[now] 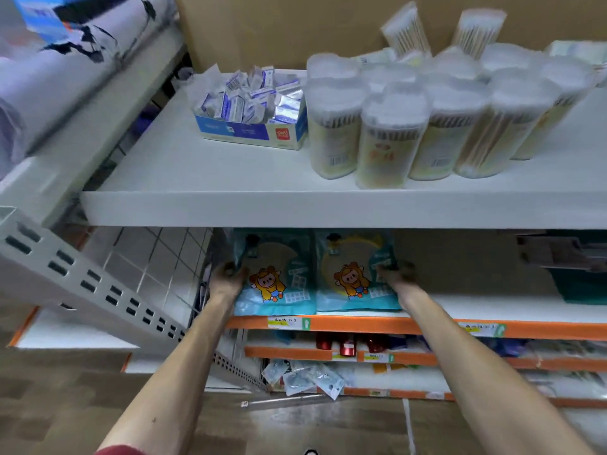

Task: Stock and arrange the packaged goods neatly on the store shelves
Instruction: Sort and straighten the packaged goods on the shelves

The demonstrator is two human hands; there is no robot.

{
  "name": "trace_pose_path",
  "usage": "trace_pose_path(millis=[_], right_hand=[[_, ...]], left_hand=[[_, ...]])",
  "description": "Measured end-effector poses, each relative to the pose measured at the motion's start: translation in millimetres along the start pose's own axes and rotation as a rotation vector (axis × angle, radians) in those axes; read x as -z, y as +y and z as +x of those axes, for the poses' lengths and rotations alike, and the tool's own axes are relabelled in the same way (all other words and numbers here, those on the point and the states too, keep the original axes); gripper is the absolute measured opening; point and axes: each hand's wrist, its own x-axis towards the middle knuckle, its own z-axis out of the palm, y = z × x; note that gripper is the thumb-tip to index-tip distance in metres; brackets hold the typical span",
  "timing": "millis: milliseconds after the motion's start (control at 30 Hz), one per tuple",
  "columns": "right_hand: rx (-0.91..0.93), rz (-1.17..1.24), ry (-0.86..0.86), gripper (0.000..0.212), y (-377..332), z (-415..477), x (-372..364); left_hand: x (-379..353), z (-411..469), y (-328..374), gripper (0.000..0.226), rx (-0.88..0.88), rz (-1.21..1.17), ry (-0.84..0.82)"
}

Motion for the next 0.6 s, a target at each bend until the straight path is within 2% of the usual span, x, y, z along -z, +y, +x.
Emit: trace_pose_path(millis=[100,300,467,600], right_hand=[[0.208,-0.331,0.123,0.026,4.1,7.6,-3.0],[0.289,-0.829,0.297,0.038,14.2,10.7,-16.8],[0.373,-0.969,0.409,0.036,27.6,-0.6,-23.4],[0.476,-1.117,0.469,0.029,30.8,-20.7,-22.3]], left_hand=[[-2.8,9.9,-9.3,0.025,0.030,-0.012,-0.014],[-7.2,19.8,-19.7,0.020,-0.015,0.148,-0.034],[-13.6,21.7,-19.2,0.019,-0.081,0.242,0.001],[-18.3,25.6,-24.5,0.037,-0.118,0.426,0.008]])
